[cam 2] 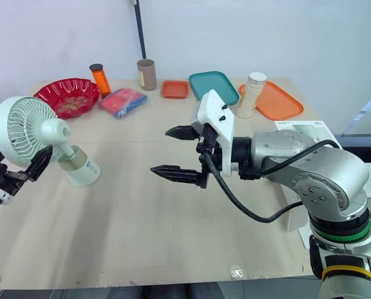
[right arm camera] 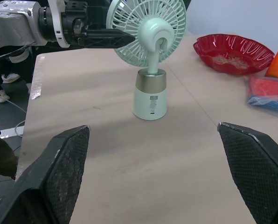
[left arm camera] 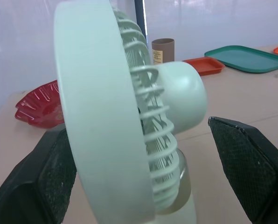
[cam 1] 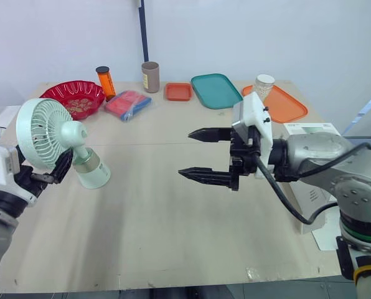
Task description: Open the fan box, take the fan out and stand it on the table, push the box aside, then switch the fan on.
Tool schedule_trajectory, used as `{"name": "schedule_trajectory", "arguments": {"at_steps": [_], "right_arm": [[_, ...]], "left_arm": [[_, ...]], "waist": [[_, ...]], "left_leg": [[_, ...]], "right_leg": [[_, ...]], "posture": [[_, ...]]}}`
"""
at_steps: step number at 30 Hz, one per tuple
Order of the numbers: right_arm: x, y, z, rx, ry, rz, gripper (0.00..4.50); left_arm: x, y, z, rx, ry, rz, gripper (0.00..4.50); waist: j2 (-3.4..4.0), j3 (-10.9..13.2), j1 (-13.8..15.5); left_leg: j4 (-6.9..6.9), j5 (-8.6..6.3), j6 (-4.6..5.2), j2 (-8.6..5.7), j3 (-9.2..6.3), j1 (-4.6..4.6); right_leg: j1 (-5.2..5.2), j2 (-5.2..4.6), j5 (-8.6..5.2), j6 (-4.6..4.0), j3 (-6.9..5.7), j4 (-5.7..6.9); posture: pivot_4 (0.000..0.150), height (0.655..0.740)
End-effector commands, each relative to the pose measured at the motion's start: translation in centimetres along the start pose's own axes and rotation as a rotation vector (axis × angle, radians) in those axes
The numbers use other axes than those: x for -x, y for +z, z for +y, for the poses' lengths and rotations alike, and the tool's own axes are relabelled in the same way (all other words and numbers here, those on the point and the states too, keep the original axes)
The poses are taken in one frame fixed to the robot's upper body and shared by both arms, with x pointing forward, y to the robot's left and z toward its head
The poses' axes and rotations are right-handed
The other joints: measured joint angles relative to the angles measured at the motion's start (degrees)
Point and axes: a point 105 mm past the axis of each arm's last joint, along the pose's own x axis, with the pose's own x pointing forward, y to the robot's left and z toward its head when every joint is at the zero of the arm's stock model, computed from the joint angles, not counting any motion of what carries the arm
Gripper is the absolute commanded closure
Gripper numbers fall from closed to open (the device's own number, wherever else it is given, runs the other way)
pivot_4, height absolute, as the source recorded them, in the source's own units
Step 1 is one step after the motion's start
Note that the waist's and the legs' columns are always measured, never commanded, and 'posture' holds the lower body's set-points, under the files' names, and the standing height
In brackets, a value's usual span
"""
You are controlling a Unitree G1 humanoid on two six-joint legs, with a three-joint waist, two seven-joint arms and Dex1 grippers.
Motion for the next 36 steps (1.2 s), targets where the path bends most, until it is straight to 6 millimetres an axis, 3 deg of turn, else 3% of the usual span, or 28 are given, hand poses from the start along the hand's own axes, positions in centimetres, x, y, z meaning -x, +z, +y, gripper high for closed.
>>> {"name": "schedule_trajectory", "arguments": {"at_steps": [1,9,10,13,22,26,36], "right_arm": [[0.3,0.7,0.1,0.033,-0.02,-0.025,0.03],[0.4,0.6,0.1,0.025,-0.029,-0.022,0.03],[0.4,0.6,0.1,0.025,-0.03,-0.021,0.0],[0.3,0.6,0.1,0.026,-0.03,-0.019,0.0],[0.3,0.4,0.2,0.028,-0.028,-0.013,0.0],[0.3,0.4,0.2,0.027,-0.025,-0.013,0.0],[0.3,0.5,0.1,0.027,-0.033,-0.015,0.0]], "left_arm": [[-0.1,0.4,0.2,-0.001,0.013,-0.011,0.0],[0.3,-0.2,-0.1,0.025,0.023,0.003,0.0],[0.2,-0.2,-0.3,0.029,0.019,0.001,0.54],[0.0,-0.2,-0.3,0.031,0.024,0.003,1.41],[-0.1,-0.1,-0.3,0.025,0.025,-0.007,1.41],[-0.1,-0.1,-0.2,0.026,0.031,-0.007,2.35],[-0.3,0.6,-1.0,0.037,0.012,-0.03,2.35]], "waist": [[0.0,0.0,-0.01],[0.0,0.0,0.02],[0.0,0.0,0.02],[0.0,0.0,0.03],[0.0,0.0,0.02],[0.0,0.0,0.03],[0.0,0.0,0.03]], "left_leg": [[0.0,0.0,0.0,0.0,0.0,0.0],[0.0,0.0,0.0,0.0,-0.01,-0.01],[0.01,0.0,0.0,0.0,-0.01,-0.01],[0.02,0.0,0.0,0.0,-0.02,-0.01],[0.02,0.0,0.0,0.0,-0.02,-0.02],[0.02,0.0,0.0,0.0,-0.02,-0.02],[0.02,0.0,0.0,0.0,-0.03,-0.03]], "right_leg": [[0.0,0.0,0.0,0.0,0.0,0.0],[0.0,-0.01,0.0,0.0,0.0,0.0],[0.0,-0.01,0.0,0.0,-0.01,0.0],[0.01,-0.01,0.0,0.0,-0.02,0.0],[0.0,-0.01,0.0,0.0,-0.01,0.0],[0.0,-0.01,0.0,0.0,-0.02,0.0],[0.0,-0.01,0.0,0.0,-0.02,0.0]], "posture": [[0.15,0.7382],[0.15,0.7382],[0.15,0.7382],[0.15,0.7382],[0.15,0.7382],[0.15,0.7382],[0.15,0.7382]]}}
